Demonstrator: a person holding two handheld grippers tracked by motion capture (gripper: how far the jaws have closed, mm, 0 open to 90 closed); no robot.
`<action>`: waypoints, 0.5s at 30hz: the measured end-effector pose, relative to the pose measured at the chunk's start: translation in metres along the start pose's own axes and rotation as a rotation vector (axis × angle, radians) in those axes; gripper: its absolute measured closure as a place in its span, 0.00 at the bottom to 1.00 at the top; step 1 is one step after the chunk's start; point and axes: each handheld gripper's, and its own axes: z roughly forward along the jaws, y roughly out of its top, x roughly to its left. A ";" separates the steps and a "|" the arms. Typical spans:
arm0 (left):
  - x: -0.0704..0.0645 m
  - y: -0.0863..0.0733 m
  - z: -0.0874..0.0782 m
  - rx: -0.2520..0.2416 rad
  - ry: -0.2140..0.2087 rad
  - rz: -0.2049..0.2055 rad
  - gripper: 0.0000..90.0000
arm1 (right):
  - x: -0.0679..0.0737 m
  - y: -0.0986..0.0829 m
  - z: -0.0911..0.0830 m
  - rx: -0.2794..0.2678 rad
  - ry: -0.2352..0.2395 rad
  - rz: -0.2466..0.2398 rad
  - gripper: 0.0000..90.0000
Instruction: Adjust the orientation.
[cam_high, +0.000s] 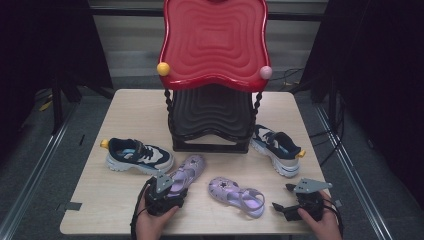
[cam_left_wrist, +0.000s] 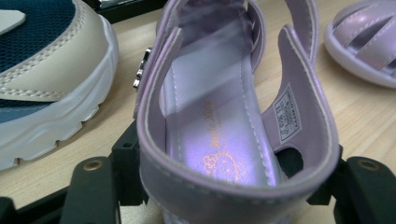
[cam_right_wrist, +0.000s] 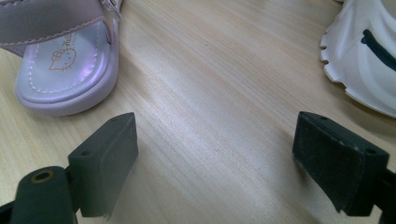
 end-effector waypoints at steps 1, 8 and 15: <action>0.000 0.000 0.000 -0.001 -0.001 -0.002 0.38 | 0.000 0.000 0.000 0.000 0.000 0.000 0.15; 0.001 -0.001 -0.002 -0.027 -0.006 -0.026 0.40 | 0.000 0.000 0.000 0.000 0.000 0.000 0.15; -0.003 0.002 -0.007 -0.064 0.010 0.009 0.41 | 0.000 0.000 0.000 0.000 0.000 0.000 0.15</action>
